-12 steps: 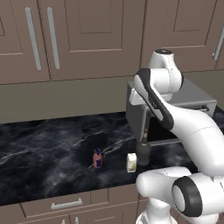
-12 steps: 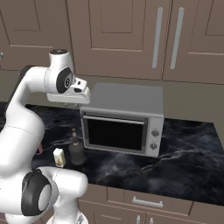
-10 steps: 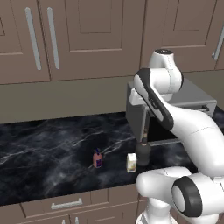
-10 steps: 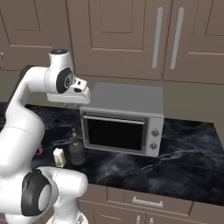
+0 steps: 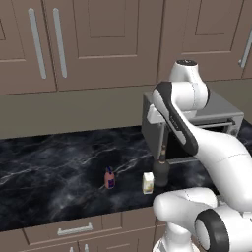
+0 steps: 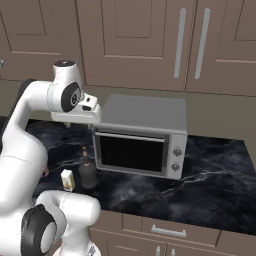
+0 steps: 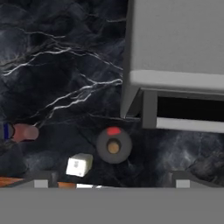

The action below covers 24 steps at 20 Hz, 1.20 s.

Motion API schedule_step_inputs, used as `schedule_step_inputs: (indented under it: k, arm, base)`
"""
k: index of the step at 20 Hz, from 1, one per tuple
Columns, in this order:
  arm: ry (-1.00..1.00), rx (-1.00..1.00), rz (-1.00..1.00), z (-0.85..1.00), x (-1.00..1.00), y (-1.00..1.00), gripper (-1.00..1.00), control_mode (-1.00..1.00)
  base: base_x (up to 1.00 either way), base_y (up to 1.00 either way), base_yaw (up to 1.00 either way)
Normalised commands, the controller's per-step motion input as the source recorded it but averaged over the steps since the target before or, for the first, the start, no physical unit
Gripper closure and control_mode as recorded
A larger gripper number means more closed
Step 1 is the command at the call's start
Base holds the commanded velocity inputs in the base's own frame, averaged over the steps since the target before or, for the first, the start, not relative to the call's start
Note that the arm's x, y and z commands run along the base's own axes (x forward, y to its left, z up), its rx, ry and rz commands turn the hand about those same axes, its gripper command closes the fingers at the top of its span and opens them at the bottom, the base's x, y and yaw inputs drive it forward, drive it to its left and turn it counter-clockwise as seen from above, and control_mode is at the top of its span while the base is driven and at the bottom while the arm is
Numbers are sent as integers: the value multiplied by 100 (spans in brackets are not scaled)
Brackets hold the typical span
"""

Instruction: Move the drinks to the dining counter.

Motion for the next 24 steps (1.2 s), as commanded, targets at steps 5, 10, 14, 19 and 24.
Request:
schedule_step_inputs:
  k: [5,10,14,19,24]
  arm:
    - [-9,0,0,-29,-33,0,-100,-100]
    - [-13,2,0,-29,-38,0,-100,-100]
    - [-12,0,3,-27,-21,0,-100,-100]
    - [-8,1,0,-4,0,-2,-100,-100]
    - [-3,5,7,0,0,-11,-100,-100]
  base:
    - [0,0,0]
    - [0,0,0]
    - [0,0,0]
    - [0,0,0]
    - [0,0,0]
